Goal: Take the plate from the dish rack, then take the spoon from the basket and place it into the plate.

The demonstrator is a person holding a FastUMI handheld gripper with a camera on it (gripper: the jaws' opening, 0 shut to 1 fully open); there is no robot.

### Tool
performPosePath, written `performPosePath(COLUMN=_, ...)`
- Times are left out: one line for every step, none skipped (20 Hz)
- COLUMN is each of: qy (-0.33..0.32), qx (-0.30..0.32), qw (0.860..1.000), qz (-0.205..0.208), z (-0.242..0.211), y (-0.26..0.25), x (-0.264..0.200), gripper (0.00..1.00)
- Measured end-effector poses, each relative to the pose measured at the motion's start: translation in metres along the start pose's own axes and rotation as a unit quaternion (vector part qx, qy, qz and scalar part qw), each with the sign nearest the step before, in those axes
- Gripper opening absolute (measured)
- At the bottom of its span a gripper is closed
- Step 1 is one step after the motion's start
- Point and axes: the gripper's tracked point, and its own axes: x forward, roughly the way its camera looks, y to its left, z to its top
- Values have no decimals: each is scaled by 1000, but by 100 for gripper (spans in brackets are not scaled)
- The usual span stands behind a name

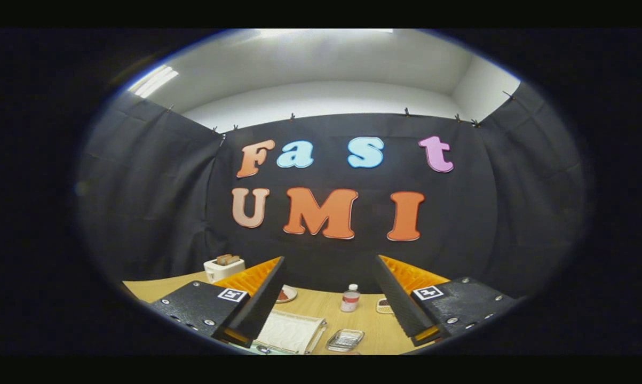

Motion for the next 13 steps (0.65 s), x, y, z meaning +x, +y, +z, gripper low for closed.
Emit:
performPosePath(qy=-2, qx=-1, qw=1000, qz=0, z=1, y=1, x=-1, gripper=97)
performPosePath(qy=-1, qx=-2, qw=1000, qz=1, z=-2, y=4, x=0, gripper=97)
performPosePath(qy=3, qx=-2, qw=1000, qz=0, z=-3, y=5, x=0, gripper=97)
performPosePath(qy=8, qx=-2, qw=1000, qz=2, z=-6, y=7, x=1, gripper=97)
performPosePath(qy=10, qx=-1, qw=1000, qz=3, z=-7, y=9, x=2, gripper=97)
performPosePath(qy=11, qx=0, qw=1000, qz=4, z=-8, y=11, x=3, gripper=97)
performPosePath(qy=11, qx=1, qw=1000, qz=4, z=-8, y=12, x=5, gripper=97)
performPosePath(qy=12, qx=2, qw=1000, qz=4, z=-10, y=14, x=5, gripper=97)
performPosePath(qy=12, qx=5, qw=1000, qz=4, z=-10, y=15, x=4, gripper=97)
performPosePath(qy=10, qx=7, qw=1000, qz=4, z=-11, y=16, x=5, gripper=97)
performPosePath(qy=6, qx=8, qw=1000, qz=5, z=-11, y=16, x=5, gripper=97)
performPosePath(qy=3, qx=8, qw=1000, qz=2, z=-11, y=15, x=6, gripper=97)
performPosePath(qy=3, qx=8, qw=1000, qz=-1, z=-13, y=13, x=6, gripper=97)
